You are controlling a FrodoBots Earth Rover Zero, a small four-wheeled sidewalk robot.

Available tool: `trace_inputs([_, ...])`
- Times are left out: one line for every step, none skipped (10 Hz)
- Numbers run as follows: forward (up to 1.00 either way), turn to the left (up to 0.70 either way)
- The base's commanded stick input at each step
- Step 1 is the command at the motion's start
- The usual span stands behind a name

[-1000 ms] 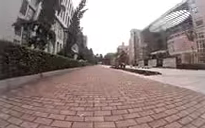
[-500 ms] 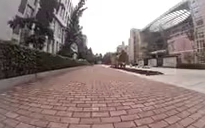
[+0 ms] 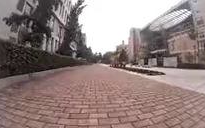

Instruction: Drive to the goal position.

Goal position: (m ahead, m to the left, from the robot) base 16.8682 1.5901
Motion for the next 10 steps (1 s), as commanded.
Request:
trace_inputs([0.7, 0.06])
trace_inputs([0.7, 0.09])
trace_inputs([0.7, 0.07])
trace_inputs([0.7, 0.05])
trace_inputs([0.7, 0.0])
trace_inputs([0.7, 0.0])
trace_inputs([0.7, 0.0])
trace_inputs([0.7, 0.0])
trace_inputs([0.7, 0.0])
trace_inputs([0.7, 0.0])
